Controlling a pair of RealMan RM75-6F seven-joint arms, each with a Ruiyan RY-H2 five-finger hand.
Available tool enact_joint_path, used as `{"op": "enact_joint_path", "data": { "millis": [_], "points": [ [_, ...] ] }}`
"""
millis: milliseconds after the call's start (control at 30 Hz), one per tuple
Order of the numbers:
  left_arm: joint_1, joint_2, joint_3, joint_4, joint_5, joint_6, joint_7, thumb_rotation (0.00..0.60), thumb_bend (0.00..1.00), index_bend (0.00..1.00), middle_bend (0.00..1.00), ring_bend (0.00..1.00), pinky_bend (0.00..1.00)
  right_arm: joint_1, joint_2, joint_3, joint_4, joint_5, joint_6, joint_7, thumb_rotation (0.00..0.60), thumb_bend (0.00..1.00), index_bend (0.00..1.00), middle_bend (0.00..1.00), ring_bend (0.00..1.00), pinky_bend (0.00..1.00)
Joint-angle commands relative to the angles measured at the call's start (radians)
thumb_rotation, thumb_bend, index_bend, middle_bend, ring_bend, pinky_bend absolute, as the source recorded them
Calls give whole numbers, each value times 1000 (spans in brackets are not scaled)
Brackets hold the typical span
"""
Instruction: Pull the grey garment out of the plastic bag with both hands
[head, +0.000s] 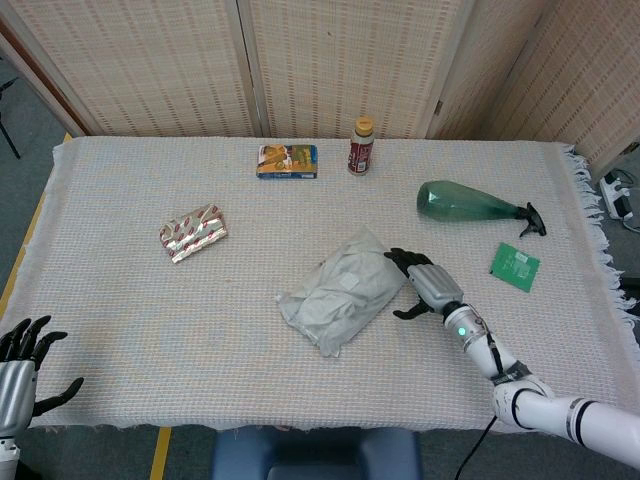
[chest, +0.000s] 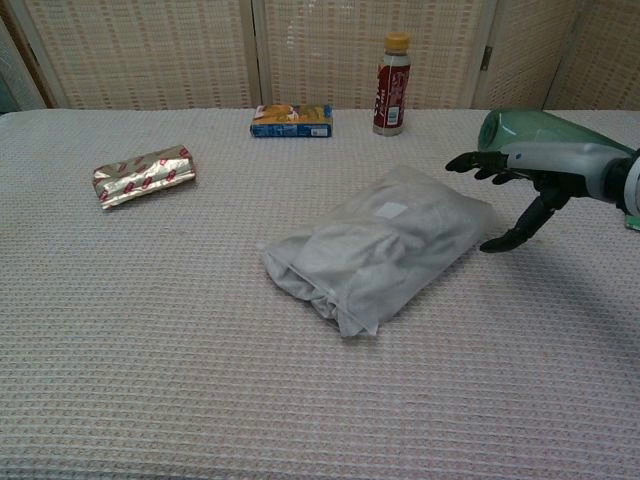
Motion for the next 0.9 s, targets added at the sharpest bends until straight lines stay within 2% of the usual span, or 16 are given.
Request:
{"op": "enact_joint_path", "data": {
  "millis": [33,267,433,667,900],
  "points": [
    [-1,0,-1,0,-4,-2,0,514,216,308,156,97,178,16,-16,5,28,20,-22,53,600,152,29,0,0,0],
    [-1,0,2,-4,0,-2,4,514,216,308,157,98,178,31,-42,8,68,22,-81,178,600,151,28,0,0,0],
    [0,2,1,-4,-1,1,0,520,215,308,156,97,177,29,-46,14,51,-6,-107,267,600,151,29,0,0,0],
    [1,4,5,-7,7,3,-7,520,216,308,157,97,170,27,-37,-2,-8,-42,-82,293,600,150,20,0,0,0],
    [4,12,10,-14,15,7,-20,515,216,308,157,98,170,49,-45,-8,-65,-25,-74,304,600,150,10,0,0,0]
  ]
}}
